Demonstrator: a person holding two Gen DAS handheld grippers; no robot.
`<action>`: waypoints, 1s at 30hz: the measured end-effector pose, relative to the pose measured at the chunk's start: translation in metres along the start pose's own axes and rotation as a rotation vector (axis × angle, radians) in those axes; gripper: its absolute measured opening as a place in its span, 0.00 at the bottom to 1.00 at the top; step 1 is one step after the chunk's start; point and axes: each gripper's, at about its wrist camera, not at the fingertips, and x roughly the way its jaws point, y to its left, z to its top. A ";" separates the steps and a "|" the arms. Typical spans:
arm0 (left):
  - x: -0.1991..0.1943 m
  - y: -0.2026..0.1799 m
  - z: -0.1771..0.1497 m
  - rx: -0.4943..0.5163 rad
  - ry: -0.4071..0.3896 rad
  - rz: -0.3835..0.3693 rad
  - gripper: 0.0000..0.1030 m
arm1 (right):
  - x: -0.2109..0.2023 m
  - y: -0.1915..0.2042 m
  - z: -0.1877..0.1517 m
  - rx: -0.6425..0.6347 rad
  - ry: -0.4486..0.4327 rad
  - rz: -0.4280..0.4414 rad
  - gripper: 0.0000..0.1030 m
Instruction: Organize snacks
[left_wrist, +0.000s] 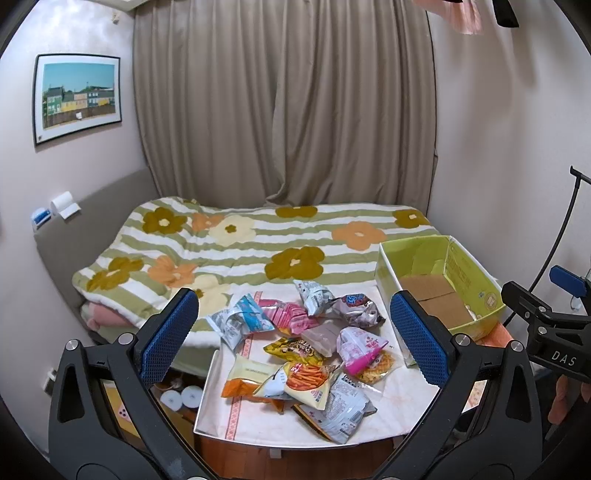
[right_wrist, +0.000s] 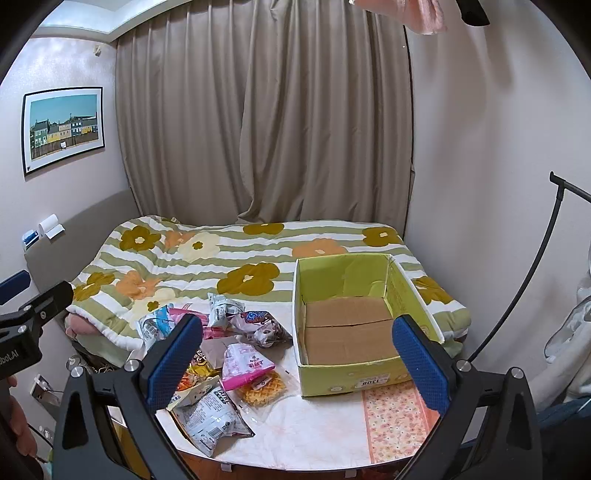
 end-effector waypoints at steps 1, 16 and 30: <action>0.000 0.000 0.000 0.000 0.000 0.001 1.00 | 0.000 0.001 0.000 0.001 0.001 0.000 0.99; 0.002 0.000 0.000 0.002 0.003 0.001 1.00 | 0.004 0.003 0.001 0.002 0.011 0.009 0.99; 0.010 0.002 -0.001 0.033 -0.009 0.009 1.00 | 0.006 0.004 0.001 0.000 0.015 0.009 0.99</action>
